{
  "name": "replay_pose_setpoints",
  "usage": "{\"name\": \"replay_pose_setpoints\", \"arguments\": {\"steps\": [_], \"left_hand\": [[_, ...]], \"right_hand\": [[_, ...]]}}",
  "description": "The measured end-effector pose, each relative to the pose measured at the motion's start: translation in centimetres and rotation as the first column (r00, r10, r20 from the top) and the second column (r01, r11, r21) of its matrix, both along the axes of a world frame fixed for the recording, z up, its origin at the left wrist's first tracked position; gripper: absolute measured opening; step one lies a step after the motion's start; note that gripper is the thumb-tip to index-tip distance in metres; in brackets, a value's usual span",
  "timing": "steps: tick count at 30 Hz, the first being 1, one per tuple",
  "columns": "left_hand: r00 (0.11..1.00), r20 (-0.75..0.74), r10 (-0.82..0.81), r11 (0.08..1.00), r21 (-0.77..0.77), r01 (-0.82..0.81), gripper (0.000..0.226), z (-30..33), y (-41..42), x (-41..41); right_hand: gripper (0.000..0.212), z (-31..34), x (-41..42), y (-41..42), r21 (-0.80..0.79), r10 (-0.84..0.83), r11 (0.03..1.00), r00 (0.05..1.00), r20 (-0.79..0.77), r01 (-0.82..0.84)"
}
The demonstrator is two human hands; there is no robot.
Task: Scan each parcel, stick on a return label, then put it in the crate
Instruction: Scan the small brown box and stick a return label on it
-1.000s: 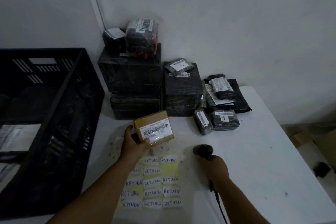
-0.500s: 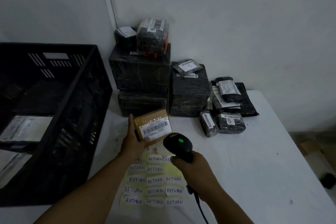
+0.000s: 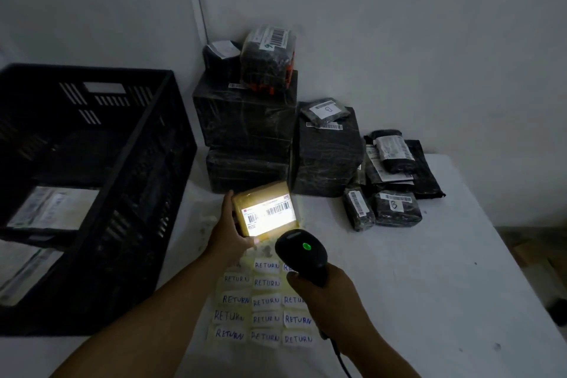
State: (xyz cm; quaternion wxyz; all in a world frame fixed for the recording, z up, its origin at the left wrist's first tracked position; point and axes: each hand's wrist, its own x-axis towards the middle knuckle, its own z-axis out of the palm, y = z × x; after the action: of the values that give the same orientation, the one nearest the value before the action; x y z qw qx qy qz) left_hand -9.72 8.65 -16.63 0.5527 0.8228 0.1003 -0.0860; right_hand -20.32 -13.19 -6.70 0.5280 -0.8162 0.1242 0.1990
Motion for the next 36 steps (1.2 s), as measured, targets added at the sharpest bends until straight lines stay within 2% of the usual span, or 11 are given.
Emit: {"name": "replay_pose_setpoints", "arguments": {"steps": [15,21,24,27,31,36], "left_hand": [[0.999,-0.032,-0.007,0.999,-0.037,0.006,0.131,-0.4,0.2,0.4],[1.000,-0.022,0.014,1.000,-0.010,-0.014,0.130,0.0,-0.1,-0.1],[0.999,-0.042,0.029,0.999,-0.030,-0.030,0.128,0.3,-0.2,-0.1],[0.997,-0.083,-0.007,0.997,-0.080,0.000,0.125,0.5,-0.1,0.1],[0.979,-0.195,-0.058,0.988,-0.151,0.028,0.110,0.7,-0.2,0.5],[0.964,-0.262,0.036,0.977,-0.192,-0.089,0.057,1.0,-0.8,1.0]], "right_hand": [[0.037,0.8,-0.7,-1.1,-0.081,-0.021,0.997,1.000,-0.014,0.020],[0.031,0.5,-0.7,-1.3,-0.076,-0.040,0.996,0.999,-0.021,0.038],[0.021,-0.4,-0.5,-1.6,-0.100,-0.090,0.991,0.995,0.034,0.093],[0.027,-2.6,0.3,-2.9,-0.115,-0.183,0.975,0.981,0.059,0.189],[0.024,-6.4,1.7,-5.3,-0.265,-0.261,0.924,0.961,0.089,0.275],[0.026,-9.3,3.0,-7.2,-0.413,-0.279,0.862,0.955,0.099,0.295]]}}
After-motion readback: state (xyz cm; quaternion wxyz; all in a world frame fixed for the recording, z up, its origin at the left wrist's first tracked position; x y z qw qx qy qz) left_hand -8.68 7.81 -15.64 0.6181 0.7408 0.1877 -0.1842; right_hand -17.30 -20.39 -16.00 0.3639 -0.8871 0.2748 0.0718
